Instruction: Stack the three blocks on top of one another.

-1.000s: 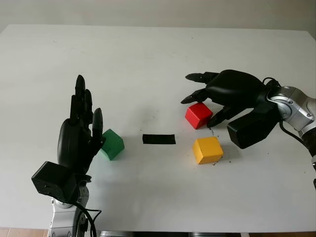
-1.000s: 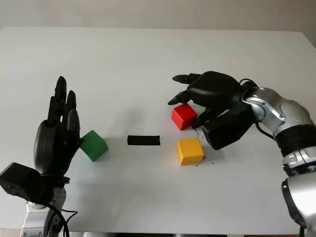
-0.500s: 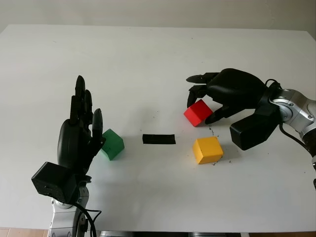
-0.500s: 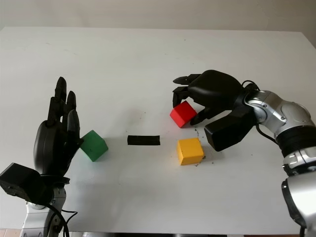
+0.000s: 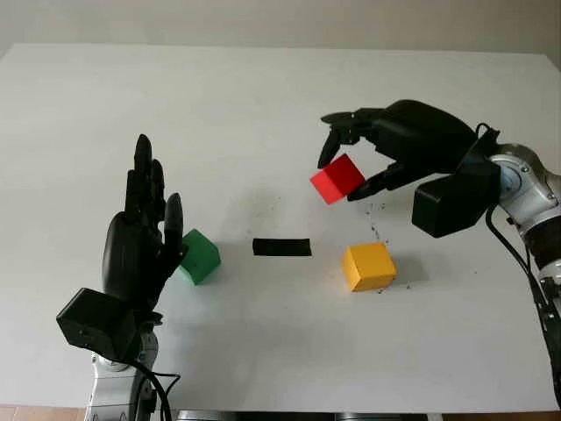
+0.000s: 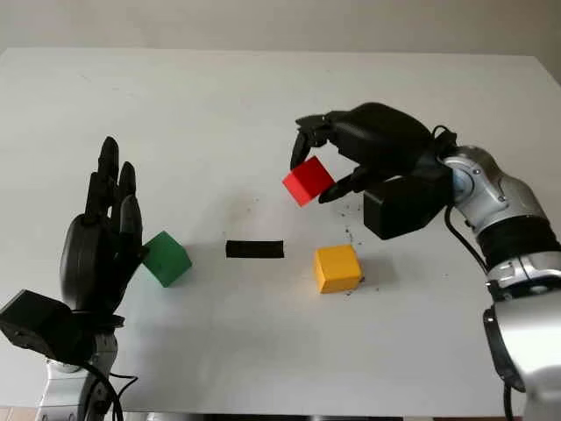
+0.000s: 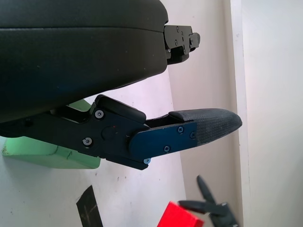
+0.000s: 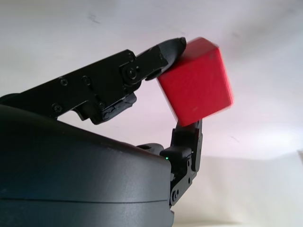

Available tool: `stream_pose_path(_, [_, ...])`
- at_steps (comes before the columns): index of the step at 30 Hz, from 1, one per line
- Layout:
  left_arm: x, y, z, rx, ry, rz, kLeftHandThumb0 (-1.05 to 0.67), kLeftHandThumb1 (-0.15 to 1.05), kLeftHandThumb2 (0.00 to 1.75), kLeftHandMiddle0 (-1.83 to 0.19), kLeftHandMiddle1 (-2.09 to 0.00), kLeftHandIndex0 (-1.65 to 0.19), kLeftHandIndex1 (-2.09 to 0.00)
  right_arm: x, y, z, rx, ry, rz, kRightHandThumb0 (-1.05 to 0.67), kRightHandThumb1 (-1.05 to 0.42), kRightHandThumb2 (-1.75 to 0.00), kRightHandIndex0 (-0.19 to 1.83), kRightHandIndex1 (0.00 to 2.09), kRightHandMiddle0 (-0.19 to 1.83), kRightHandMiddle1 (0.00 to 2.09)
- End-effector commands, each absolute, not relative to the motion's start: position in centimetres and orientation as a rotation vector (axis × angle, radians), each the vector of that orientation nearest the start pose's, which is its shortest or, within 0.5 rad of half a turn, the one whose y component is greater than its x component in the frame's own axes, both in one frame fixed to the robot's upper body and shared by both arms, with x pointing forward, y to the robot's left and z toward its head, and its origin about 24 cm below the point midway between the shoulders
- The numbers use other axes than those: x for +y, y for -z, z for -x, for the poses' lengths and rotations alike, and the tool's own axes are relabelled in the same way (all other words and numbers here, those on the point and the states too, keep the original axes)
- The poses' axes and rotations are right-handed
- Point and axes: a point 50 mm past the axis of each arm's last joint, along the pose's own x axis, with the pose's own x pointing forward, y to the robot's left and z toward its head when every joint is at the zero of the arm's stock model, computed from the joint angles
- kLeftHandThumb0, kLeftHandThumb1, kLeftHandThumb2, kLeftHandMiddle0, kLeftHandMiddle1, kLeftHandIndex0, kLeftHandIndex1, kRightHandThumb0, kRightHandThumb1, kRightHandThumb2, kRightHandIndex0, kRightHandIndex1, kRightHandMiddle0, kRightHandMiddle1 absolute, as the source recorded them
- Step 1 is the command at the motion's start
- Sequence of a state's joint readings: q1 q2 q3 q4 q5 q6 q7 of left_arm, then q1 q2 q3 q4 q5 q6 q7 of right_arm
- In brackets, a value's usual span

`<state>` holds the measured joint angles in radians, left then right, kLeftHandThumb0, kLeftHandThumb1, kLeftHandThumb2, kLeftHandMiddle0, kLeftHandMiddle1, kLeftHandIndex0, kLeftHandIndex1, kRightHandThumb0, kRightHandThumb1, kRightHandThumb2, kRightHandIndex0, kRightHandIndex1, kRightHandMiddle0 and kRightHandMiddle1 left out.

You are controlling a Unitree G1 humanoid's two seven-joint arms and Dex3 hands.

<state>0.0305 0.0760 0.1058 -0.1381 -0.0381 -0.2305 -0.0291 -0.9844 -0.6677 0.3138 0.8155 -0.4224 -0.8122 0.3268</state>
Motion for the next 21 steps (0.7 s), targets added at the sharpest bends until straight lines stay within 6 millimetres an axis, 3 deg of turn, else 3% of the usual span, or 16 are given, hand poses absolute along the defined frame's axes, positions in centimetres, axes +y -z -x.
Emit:
stream_pose_path(1, [18.5,-9.3,-23.9,-0.351,-0.077,-0.062,-0.79,1.05,0.58,0.08,-0.06,0.09,-0.06,-16.5,-22.9,-36.5,-0.675,-0.659,1.262,-0.37,-0.91,-0.05,0.29,0.04,0.46,1.28])
stream_pose_path(11, [18.6,-9.3,-23.7,-0.356,-0.073,-0.075,-0.78,1.05,0.60,0.09,-0.05,0.09,-0.05,-12.9,-22.3,-35.7,-0.670,-0.869,1.232,-0.39,-0.91,-0.05,0.29,0.04,0.47,1.29])
stream_pose_path(21, [18.5,-9.2,-23.6,-0.357,-0.087,-0.063,-0.78,1.05,0.60,0.09,-0.06,0.09,-0.06,-11.0,-20.6,-35.6,-0.575,-1.031,1.254,-0.39,-0.92,-0.05,0.26,0.04,0.46,1.28])
